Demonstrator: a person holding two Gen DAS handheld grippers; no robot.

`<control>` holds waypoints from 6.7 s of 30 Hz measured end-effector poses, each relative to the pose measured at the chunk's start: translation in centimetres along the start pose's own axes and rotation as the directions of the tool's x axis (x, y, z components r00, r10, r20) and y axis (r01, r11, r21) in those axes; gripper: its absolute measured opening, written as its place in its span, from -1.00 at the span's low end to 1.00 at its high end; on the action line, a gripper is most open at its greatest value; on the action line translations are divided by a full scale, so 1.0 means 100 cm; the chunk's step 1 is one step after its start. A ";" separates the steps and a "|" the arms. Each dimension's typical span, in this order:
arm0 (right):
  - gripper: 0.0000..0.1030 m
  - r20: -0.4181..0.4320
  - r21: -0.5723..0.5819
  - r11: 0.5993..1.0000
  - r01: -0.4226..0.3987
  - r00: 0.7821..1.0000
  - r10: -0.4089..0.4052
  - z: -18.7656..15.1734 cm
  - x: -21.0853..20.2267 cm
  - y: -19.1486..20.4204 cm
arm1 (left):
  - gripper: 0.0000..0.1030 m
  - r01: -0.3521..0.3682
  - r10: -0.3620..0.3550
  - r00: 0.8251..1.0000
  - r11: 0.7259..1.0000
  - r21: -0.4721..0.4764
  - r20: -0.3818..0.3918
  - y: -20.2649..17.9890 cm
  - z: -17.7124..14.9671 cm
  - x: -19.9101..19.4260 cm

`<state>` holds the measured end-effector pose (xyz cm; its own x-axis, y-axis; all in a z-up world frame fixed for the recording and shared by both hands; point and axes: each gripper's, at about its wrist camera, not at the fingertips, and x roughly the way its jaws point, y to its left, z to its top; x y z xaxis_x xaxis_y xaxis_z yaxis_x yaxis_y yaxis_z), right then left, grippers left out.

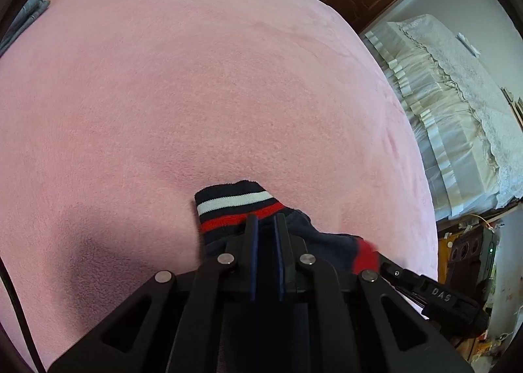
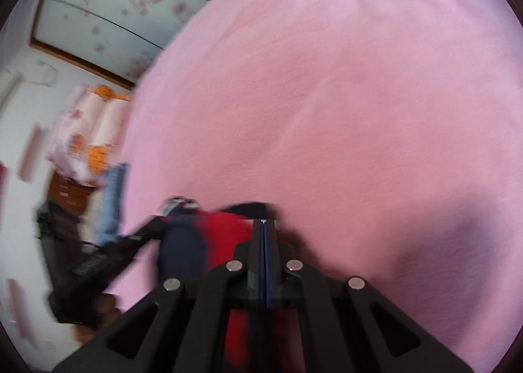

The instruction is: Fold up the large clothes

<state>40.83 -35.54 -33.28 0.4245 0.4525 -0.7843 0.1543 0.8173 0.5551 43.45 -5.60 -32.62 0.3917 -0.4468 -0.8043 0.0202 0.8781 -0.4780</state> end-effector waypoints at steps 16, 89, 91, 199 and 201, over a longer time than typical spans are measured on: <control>-0.42 -0.169 0.294 0.946 -0.137 0.967 0.192 -0.039 -0.030 -0.034 | -0.07 -0.133 0.130 0.981 0.991 -0.016 -0.141 0.003 -0.029 -0.040; 0.38 -0.290 0.096 0.995 0.004 0.957 0.024 -0.089 -0.019 0.002 | 0.73 -0.099 0.056 0.958 0.985 -0.142 -0.280 -0.001 -0.088 -0.020; 0.38 -0.281 0.118 0.993 -0.031 0.958 0.063 -0.087 -0.012 -0.002 | 0.73 -0.051 0.002 0.958 0.985 -0.164 -0.285 0.005 -0.088 -0.010; -0.66 -0.217 -0.032 0.970 -0.241 0.949 0.229 0.007 0.308 0.479 | -0.03 -0.062 0.092 0.993 0.938 -0.341 0.072 0.515 0.261 -0.249; -0.65 -0.249 -0.021 0.970 -0.242 0.941 0.229 0.014 0.306 0.477 | -0.01 -0.067 0.081 0.996 0.954 -0.292 0.035 0.502 0.263 -0.235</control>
<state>62.47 16.81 -30.38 0.2123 0.7018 -0.6800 0.0284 0.6912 0.7221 59.45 53.49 -28.48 0.4244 -0.3683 -0.8272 -0.2758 0.8176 -0.5055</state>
